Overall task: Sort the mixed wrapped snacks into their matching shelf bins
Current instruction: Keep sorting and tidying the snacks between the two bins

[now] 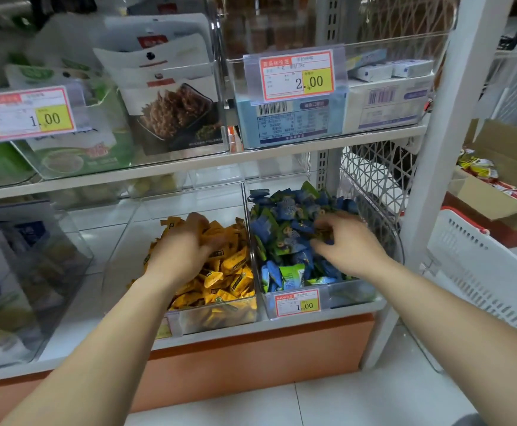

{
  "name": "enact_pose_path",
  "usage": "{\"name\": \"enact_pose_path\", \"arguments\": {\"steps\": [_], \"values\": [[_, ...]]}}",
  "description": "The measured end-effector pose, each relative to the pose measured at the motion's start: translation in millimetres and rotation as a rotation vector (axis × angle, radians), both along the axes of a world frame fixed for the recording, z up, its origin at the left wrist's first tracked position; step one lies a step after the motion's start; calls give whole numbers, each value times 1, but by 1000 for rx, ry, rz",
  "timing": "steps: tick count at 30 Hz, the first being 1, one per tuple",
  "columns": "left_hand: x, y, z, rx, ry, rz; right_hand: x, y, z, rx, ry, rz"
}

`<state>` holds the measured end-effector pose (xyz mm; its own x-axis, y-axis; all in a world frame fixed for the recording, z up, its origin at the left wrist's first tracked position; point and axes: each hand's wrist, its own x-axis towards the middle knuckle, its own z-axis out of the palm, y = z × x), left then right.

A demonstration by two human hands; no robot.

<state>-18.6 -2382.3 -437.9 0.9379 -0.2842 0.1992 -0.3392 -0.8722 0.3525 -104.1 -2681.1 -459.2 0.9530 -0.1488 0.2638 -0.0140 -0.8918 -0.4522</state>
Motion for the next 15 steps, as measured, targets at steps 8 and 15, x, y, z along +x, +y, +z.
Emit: {"name": "enact_pose_path", "arguments": {"steps": [8, 15], "values": [[-22, -47, 22, -98, -219, -83, 14, -25, -22, 216, 341, -154], [-58, -135, 4, -45, -127, -452, 27, -25, -19, 455, 150, -170]]}}
